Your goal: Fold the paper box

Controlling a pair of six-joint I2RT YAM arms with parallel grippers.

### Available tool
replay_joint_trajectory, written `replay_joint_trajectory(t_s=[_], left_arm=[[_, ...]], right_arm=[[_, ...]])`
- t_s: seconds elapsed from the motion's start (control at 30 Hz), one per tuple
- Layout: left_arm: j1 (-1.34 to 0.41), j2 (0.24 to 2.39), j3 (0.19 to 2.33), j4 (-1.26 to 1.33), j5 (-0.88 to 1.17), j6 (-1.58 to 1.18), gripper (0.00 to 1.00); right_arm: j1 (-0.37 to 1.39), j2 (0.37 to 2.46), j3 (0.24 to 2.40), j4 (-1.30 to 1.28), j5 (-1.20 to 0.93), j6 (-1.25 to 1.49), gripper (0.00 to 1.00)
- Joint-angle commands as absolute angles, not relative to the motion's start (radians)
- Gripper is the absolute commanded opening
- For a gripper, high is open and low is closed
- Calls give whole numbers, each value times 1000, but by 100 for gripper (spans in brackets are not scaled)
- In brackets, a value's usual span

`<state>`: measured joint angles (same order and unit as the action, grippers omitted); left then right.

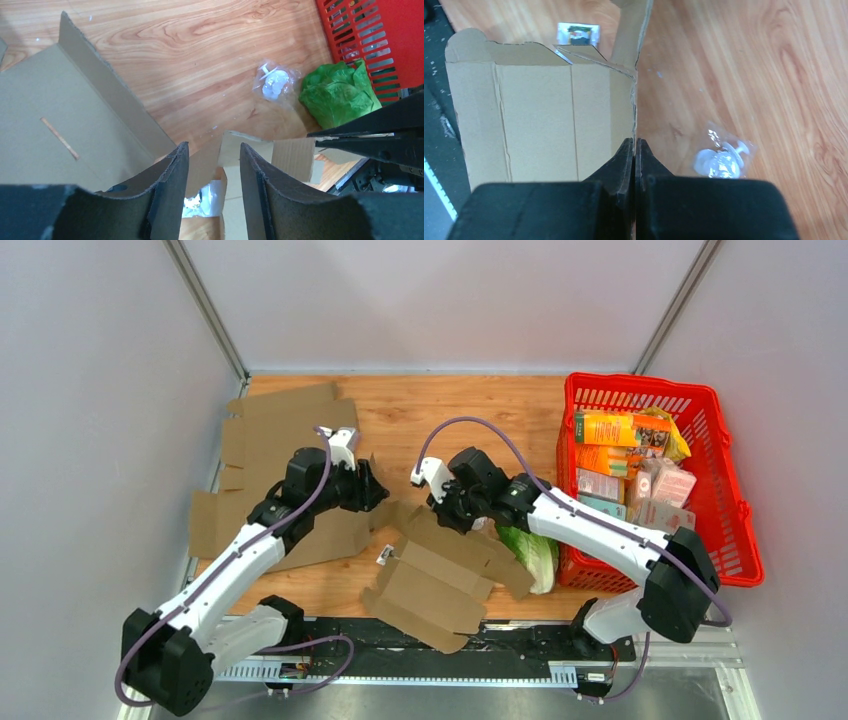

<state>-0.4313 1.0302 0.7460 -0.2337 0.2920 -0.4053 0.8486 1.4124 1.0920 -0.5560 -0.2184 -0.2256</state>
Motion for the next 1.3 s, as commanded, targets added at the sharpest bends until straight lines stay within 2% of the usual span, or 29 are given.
replay_joint_trajectory(t_s=[0.0, 0.17, 0.3, 0.5, 0.73, 0.87, 0.93, 1.0, 1.17, 1.27], left_arm=[[-428, 878, 687, -187, 246, -423, 50], [-428, 723, 641, -274, 88, -471, 50], [-428, 667, 578, -262, 44, -503, 56], [-428, 785, 552, -140, 144, -538, 58], [-428, 903, 571, -130, 121, -482, 56], [-428, 887, 571, -135, 168, -492, 50], [-428, 842, 572, -123, 221, -518, 49], [-429, 815, 584, -132, 279, -548, 52], [-460, 735, 604, -117, 333, -419, 55], [-500, 799, 673, -149, 316, -339, 52]], right_arm=[[905, 1373, 1108, -523, -250, -252, 0], [900, 1406, 1143, -451, -308, -291, 0], [828, 1500, 1210, -436, -396, -327, 0], [784, 1626, 1322, -540, -509, -437, 0], [764, 1600, 1282, -505, -598, -430, 0], [770, 1611, 1285, -505, -511, -413, 1], [790, 1620, 1282, -495, -392, -416, 2], [790, 1628, 1290, -500, -368, -414, 2], [790, 1661, 1345, -549, -417, -445, 4], [790, 1680, 1367, -574, -451, -457, 4]])
